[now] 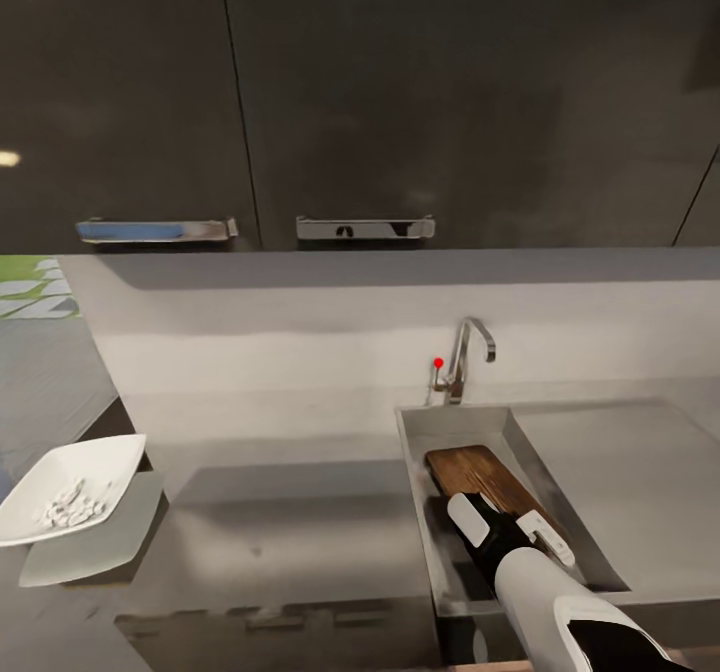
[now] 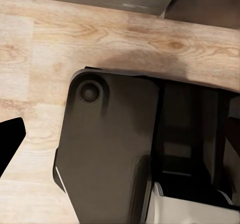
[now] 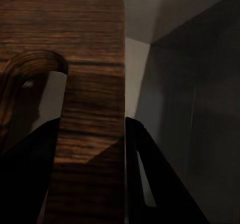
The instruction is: In the kitchen, take the Vidalia onion out of the sink, dice it on the chopping board with the paring knife, put the diced onion into the bowl on the countertop, then place both the paring knife and the chopping board into the sink.
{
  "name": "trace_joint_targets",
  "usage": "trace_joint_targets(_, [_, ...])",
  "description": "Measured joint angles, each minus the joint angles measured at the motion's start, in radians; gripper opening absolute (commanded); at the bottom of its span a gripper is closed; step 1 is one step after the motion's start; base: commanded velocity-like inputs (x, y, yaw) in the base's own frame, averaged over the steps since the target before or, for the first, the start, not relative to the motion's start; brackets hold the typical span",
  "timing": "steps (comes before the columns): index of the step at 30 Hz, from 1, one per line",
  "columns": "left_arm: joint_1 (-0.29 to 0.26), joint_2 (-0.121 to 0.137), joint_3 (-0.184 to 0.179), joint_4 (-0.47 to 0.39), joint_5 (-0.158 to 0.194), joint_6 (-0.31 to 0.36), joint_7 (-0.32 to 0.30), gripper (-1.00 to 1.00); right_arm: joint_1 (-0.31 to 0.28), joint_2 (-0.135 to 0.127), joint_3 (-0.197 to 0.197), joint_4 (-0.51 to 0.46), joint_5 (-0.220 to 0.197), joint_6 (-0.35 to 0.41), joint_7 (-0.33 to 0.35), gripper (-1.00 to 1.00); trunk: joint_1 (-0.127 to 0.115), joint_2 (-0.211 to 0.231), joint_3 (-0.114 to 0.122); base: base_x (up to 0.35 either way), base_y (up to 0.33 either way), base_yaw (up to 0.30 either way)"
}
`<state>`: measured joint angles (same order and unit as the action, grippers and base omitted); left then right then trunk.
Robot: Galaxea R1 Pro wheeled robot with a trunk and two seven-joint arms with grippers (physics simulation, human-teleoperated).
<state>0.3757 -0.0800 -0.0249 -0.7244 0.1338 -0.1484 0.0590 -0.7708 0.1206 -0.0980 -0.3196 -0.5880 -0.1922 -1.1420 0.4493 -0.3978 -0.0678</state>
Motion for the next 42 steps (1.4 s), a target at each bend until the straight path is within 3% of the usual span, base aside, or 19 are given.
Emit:
trace_joint_targets(15, [0.000,0.000,0.000,0.001,0.000,0.000,0.000,1.00,0.000,-0.001,0.000,-0.001,0.004,0.001,0.008,-1.00,0.000,0.000,-0.023,0.005,0.000,0.000])
trace_joint_targets(30, [0.000,0.000,0.000,0.002,0.000,0.000,0.000,1.00,0.000,-0.003,0.001,-0.012,0.001,0.003,0.013,-1.00,0.000,0.000,-0.025,0.000,0.000,0.000])
trace_joint_targets(31, [0.000,0.000,0.000,0.002,0.000,0.000,0.000,1.00,0.000,-0.003,0.001,-0.012,0.000,0.004,0.013,1.00,0.000,0.000,-0.025,0.000,0.000,0.000])
trace_joint_targets(42, [0.000,0.000,0.000,0.002,0.000,0.000,0.000,1.00,0.000,-0.005,0.000,-0.013,0.001,0.001,0.011,1.00,0.000,0.000,-0.025,0.000,0.000,0.000])
